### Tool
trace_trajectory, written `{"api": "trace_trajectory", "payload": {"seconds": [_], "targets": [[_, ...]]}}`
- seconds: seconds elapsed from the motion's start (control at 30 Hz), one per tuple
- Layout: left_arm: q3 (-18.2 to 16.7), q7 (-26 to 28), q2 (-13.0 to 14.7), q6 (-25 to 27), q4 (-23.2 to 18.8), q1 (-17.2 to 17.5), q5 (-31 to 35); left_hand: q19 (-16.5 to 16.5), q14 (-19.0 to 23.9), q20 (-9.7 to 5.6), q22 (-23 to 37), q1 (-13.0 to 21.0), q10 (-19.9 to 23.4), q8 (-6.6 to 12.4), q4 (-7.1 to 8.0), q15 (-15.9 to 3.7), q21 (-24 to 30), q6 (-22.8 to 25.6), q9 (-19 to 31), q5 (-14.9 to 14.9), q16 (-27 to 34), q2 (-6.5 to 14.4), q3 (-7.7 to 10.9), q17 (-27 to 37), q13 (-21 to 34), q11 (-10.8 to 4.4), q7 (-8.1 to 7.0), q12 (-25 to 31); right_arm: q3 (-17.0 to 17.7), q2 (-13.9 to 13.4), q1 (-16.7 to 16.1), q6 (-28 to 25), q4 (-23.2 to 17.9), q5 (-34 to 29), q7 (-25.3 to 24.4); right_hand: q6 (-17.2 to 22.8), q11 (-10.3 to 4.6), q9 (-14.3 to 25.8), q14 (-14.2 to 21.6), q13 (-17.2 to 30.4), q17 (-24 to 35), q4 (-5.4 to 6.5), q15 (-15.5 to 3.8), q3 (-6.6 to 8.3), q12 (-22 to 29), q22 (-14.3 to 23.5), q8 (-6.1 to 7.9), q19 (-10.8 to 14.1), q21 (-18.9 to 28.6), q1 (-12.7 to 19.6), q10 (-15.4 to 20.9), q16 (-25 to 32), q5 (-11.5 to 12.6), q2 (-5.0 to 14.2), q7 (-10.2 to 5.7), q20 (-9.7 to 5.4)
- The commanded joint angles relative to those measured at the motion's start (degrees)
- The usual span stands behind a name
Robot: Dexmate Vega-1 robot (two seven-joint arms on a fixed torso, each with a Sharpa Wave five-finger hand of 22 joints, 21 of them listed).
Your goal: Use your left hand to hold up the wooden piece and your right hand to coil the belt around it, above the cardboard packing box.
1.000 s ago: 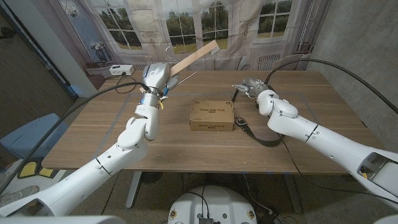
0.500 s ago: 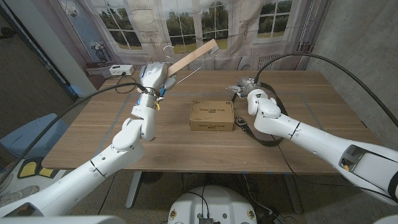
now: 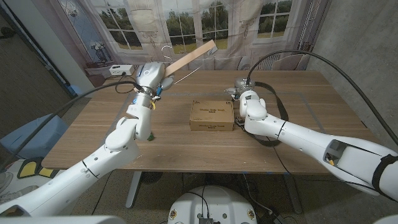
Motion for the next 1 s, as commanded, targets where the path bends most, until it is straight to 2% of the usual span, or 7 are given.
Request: {"api": "trace_trajectory", "payload": {"seconds": [0.03, 0.27, 0.43, 0.73, 1.0], "targets": [[-0.8, -8.0, 4.2, -0.3, -2.5, -0.4, 0.7, -0.2, -0.3, -3.54, 0.1, -0.7, -1.1, 0.32, -0.05, -0.07, 0.4, 1.4, 0.1, 0.1, 0.3, 0.1, 0.51, 0.1, 0.2, -0.72, 1.85, 0.2, -3.9, 3.5, 2.8, -2.5, 6.1, -2.2, 1.7, 0.1, 0.27, 0.3, -0.2, 0.3, 0.3, -0.25, -0.22, -0.22, 0.0, 0.1, -0.01, 0.2, 0.3, 0.6, -0.2, 0.5, 0.5, -0.12, 0.11, -0.04], [-0.2, -13.3, 5.9, 0.0, -3.8, -1.6, 3.2, -0.6, -0.4, -3.37, -0.3, -1.0, -1.4, 0.52, -0.01, -0.02, 0.7, 1.1, -0.1, 0.1, 0.3, -0.1, 0.71, 0.1, 0.2, -0.69, 1.82, 0.2, -4.5, 3.9, 3.2, -2.9, 7.8, -1.8, 1.4, -0.1, 0.33, 0.4, -0.1, 0.4, 0.8, -0.08, -0.25, -0.36, -0.1, 0.0, -0.24, 0.4, 0.3, 0.8, -0.4, 0.8, 0.7, 0.06, 0.32, -0.86], [-0.4, -13.7, 5.6, -0.8, -3.8, -1.5, 3.2, -0.9, -0.5, -3.42, -0.4, -1.2, -1.4, 0.76, 0.00, 0.05, 1.1, 1.0, -0.3, 0.2, 0.1, -0.2, 0.93, -0.3, 0.2, -0.66, 1.85, 0.2, -5.6, 4.4, 3.8, -4.0, 9.2, -2.1, 1.8, -0.1, 0.27, 0.4, 0.1, 0.5, 1.1, -0.05, -0.29, -0.44, -0.1, 0.0, -0.33, 0.7, 0.4, 1.0, -0.4, 1.0, 0.8, 0.13, 0.54, -1.24], [-1.1, -13.4, 5.3, -1.5, -4.1, -0.8, 3.8, -1.0, -0.3, -3.39, -0.8, -1.5, -1.4, 1.09, -0.01, -0.01, 1.5, 1.0, -0.6, 0.3, 0.3, -0.3, 1.26, -0.4, 0.2, -0.64, 1.81, 0.3, -8.8, 5.6, 6.7, -5.2, 12.9, -1.2, 7.3, -0.7, 0.26, 0.4, -0.3, 0.6, 1.6, 0.04, -0.69, -0.64, -0.5, 0.0, -0.79, 0.5, 0.2, 1.3, -1.3, 1.2, 1.0, 0.21, 0.55, -1.43], [-1.8, -13.3, 5.3, -1.8, -4.5, 0.0, 4.3, -1.0, -0.4, -3.37, -1.2, -1.7, -1.3, 1.37, 0.01, 0.01, 1.7, 0.9, -0.6, 0.3, 0.2, -0.4, 1.47, -0.5, 0.2, -0.51, 1.88, 0.3, -10.8, 6.5, 8.2, -4.5, 15.5, -0.1, 8.7, -0.3, -0.02, 0.4, -1.0, 0.7, 2.2, 0.84, -0.64, -1.00, -0.8, 0.0, -0.87, 0.0, 0.0, 0.5, -1.8, 1.2, 1.1, 0.85, 0.26, -1.09]]}}
